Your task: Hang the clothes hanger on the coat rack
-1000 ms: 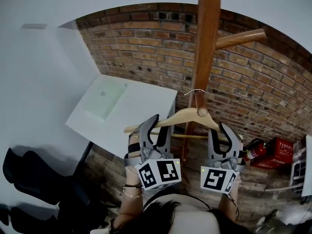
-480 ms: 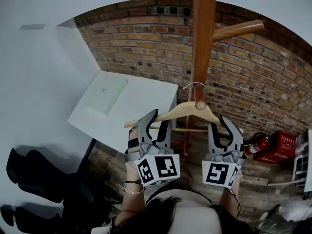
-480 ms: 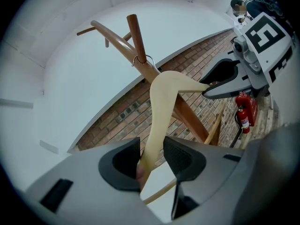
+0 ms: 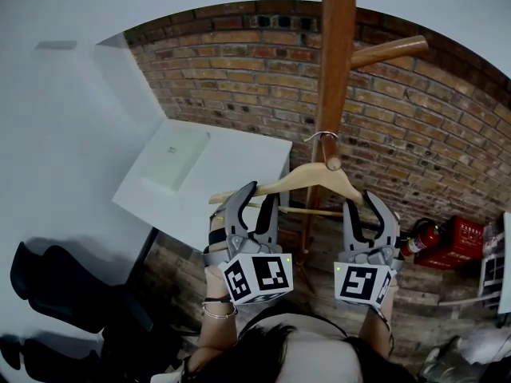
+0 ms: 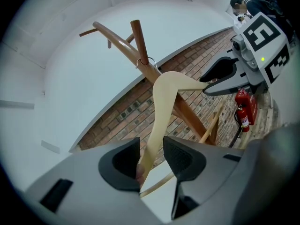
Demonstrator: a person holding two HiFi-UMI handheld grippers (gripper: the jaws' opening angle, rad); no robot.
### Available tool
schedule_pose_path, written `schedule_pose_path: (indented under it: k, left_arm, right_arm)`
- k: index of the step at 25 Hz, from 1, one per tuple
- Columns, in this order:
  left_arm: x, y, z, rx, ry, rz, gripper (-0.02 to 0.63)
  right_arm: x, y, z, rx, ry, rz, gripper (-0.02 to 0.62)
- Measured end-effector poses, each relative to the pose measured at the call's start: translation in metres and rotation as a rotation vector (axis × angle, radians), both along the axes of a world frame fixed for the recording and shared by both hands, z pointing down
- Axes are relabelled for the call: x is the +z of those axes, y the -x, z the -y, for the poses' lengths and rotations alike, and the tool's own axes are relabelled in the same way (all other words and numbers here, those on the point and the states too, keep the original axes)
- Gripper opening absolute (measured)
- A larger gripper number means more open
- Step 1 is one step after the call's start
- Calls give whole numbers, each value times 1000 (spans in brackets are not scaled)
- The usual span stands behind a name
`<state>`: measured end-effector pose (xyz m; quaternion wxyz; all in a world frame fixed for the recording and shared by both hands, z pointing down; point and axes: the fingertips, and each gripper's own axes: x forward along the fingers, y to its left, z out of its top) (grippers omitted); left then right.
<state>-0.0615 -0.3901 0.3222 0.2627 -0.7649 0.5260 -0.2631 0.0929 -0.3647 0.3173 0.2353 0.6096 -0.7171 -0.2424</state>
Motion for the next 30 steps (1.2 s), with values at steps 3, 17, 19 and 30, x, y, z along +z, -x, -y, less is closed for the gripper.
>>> schedule_pose_path:
  k: [3,17,19,30]
  left_arm:
    - [0,1,-3,3,-8,5,147]
    - [-2,2,-26,-22,-2,-32,147]
    - [-1,1,-30,-23,4,-41,147]
    - [3,-5,-61,-63,22,-77,114]
  right_arm:
    - [0,-1,-3,1,-5,2,135]
    - [4,-9,-22,2,11,19,135]
    - [5,-11,-25,4,8,16,135]
    - [11,-19,-48,-44,21,39,133]
